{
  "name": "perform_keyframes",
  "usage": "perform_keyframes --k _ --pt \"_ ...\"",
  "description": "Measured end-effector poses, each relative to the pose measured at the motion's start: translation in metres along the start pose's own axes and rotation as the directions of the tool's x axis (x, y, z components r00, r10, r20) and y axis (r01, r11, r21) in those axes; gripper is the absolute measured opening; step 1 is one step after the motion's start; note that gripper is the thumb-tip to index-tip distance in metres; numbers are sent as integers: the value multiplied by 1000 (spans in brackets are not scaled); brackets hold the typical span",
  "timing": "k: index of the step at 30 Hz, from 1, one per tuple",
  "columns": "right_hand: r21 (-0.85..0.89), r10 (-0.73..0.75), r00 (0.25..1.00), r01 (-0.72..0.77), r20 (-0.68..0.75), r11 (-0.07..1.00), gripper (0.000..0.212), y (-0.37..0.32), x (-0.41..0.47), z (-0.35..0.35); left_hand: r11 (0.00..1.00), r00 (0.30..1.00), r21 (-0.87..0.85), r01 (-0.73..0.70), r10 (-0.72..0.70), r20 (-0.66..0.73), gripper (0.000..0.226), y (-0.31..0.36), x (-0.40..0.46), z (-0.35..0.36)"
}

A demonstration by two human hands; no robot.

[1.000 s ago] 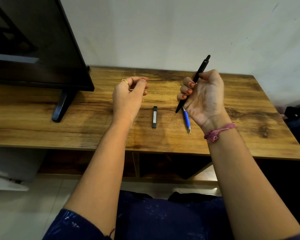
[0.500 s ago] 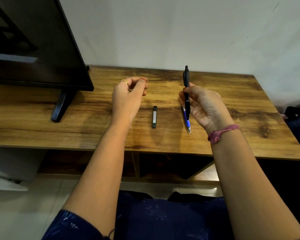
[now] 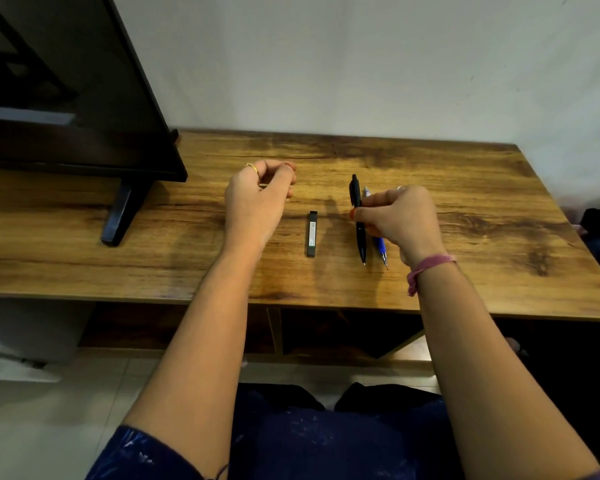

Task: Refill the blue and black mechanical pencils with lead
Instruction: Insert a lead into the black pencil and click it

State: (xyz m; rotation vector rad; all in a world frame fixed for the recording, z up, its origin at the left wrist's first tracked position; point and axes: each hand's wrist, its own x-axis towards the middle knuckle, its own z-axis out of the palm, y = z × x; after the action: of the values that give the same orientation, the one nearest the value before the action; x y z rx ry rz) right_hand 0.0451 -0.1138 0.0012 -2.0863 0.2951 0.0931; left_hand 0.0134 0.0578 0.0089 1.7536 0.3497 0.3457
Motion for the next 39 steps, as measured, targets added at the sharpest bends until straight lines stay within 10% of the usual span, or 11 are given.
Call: perform_keyframes --k 24,33,39 --pt "-442 -197 975 131 -106 887 24 5 8 19 994 998 106 32 -37 47 13 -10 3 3" --pt "-405 -217 970 158 -105 900 17 -1 6 11 991 997 130 32 -41 66 12 -10 4 4" --pt "-23 -115 982 113 -151 993 3 4 15 -34 965 993 258 44 -71 95 13 -17 5 -1"
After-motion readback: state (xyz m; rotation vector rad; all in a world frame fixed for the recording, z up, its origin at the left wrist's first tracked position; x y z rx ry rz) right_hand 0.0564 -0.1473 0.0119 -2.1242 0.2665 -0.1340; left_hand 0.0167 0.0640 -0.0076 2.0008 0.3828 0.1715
